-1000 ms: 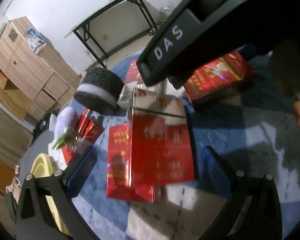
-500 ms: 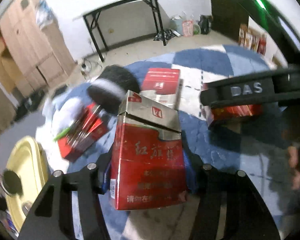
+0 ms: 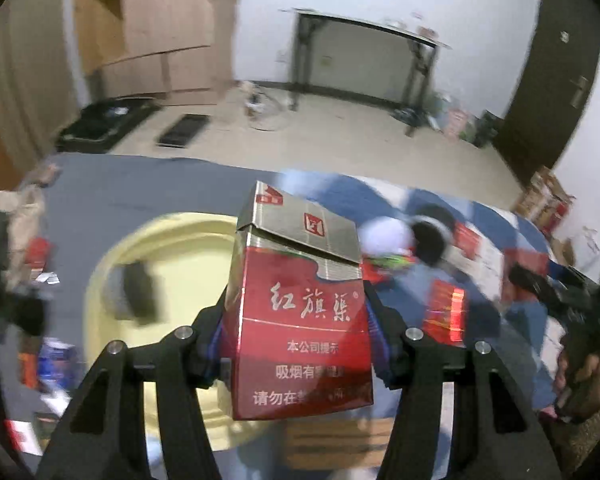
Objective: Organize rigid objects
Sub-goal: 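Carry both red packs into the yellow tray and release them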
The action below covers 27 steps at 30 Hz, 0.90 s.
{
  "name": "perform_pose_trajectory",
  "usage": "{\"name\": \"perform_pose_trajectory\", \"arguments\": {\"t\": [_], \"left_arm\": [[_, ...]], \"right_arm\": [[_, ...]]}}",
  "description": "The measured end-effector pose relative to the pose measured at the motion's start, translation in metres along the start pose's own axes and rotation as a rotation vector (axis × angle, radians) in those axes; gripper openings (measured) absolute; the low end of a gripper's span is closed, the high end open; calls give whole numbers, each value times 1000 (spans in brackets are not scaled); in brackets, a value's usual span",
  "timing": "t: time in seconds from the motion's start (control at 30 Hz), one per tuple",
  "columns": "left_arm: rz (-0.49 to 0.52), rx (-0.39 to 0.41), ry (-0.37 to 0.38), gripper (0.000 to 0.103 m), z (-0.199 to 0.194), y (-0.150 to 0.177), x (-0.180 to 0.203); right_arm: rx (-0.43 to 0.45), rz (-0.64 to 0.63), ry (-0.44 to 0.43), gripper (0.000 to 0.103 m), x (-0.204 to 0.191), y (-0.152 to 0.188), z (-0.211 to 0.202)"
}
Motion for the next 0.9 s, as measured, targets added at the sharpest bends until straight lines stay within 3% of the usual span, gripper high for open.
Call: {"name": "perform_pose_trajectory", "arguments": {"t": [0.13,0.3,0.4,0.5,0.6,0.9], "left_arm": [[-78,-6,-65,59,-13,4,-74],[-177,-111,-63,59,19,34,-133],[-190,-171,-41,59,43,51,-146],[-198,-232,44,59,64,61,-151],[-275,-314,86,59,82,72,-161],[-279,-348,101,59,122,82,-160]], "right_arm": [[-18,-117,-90,95,-67,4,-1],[-74,-190,-169,95,-144,-3,21],[-109,-211,-197,95,-189,-12,45],[-153,-249,-213,95,-230,-19,79],[-223,-280,-185,95,-256,-21,123],[-298,-420,-130,95,-300,-19,206]]}}
Point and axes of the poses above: each gripper's, at about its wrist camera, not at the fingertips, and z roughly the way its jaws point, x to its right, y to its underside, the point moved 3 cm from there along z, roughly the way its jaws point, and after that the axes turned 3 degrees about -z, right-handed, at the moved point
